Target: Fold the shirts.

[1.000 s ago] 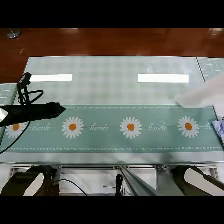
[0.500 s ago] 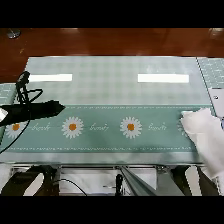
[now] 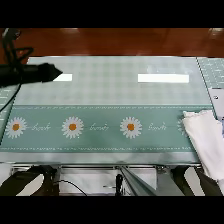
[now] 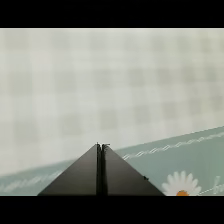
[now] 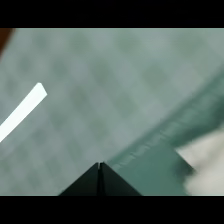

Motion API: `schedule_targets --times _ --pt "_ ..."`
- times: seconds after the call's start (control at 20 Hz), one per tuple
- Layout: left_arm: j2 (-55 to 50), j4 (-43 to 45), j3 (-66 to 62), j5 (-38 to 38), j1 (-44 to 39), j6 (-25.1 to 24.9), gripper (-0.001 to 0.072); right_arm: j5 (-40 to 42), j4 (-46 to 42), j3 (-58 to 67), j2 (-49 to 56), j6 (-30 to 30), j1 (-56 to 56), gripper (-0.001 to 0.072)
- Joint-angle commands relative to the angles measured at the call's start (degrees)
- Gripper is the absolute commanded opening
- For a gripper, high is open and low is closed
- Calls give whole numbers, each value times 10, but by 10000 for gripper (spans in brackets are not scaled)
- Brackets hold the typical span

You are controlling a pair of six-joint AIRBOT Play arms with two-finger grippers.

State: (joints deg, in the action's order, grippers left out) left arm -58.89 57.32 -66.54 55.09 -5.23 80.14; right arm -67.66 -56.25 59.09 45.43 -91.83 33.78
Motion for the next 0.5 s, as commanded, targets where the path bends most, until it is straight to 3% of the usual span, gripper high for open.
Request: schedule_targets --times 0.0,0.1,0.2,0.45 --pt "-89 24 -112 43 -81 -14 26 189 -59 9 54 -11 -274 18" --pt "-108 137 -76 40 -130 69 26 157 -208 9 129 -71 -399 19" --pt "-111 223 -9 38 -139 135 26 106 -289 10 207 -114 -452 19" --pt "-111 224 80 41 -108 136 27 72 -299 10 272 -117 -445 19"
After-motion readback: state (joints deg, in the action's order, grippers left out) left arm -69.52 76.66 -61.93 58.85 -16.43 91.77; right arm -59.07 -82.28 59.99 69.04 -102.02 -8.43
